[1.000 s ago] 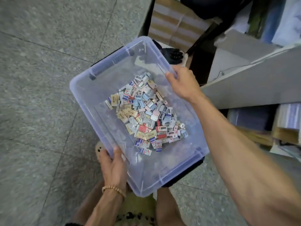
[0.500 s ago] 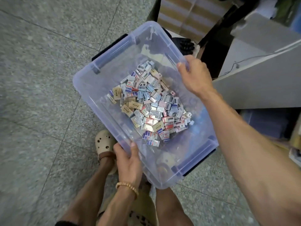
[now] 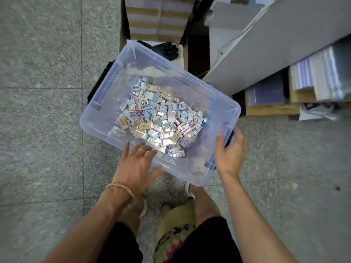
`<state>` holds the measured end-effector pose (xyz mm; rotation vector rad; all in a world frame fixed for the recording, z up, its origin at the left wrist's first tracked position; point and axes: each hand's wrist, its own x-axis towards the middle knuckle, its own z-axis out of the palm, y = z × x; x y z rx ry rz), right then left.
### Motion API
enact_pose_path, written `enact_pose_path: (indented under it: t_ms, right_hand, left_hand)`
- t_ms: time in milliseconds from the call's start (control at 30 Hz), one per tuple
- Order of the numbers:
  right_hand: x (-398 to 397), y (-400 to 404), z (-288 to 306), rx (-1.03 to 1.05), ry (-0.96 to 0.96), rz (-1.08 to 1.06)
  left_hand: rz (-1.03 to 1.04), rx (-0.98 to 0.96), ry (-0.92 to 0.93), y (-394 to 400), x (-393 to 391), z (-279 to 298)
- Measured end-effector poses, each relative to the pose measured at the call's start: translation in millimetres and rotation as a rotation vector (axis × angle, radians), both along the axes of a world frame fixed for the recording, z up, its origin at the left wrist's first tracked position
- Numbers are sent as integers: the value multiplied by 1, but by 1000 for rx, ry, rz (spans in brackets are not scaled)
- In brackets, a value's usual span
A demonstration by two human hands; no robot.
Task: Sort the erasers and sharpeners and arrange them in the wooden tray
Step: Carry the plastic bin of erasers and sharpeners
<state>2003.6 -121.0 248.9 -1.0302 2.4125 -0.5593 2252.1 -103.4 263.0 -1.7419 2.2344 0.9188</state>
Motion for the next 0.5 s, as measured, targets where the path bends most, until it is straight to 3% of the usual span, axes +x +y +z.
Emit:
enact_pose_path:
  t_ms: [133,267,500]
  right_hand:
    - [5,20,-28,-31,-187,-214]
    - [1,6,-42,-180,-194,-268]
    - [-65,-80,-36,-167,-170,56]
  left_hand:
    - [-263,-60,-71,-19,19,-26]
    - [-267,-203,62,-27,14,-30]
    - [-45,-207,166,-38,-59,-29]
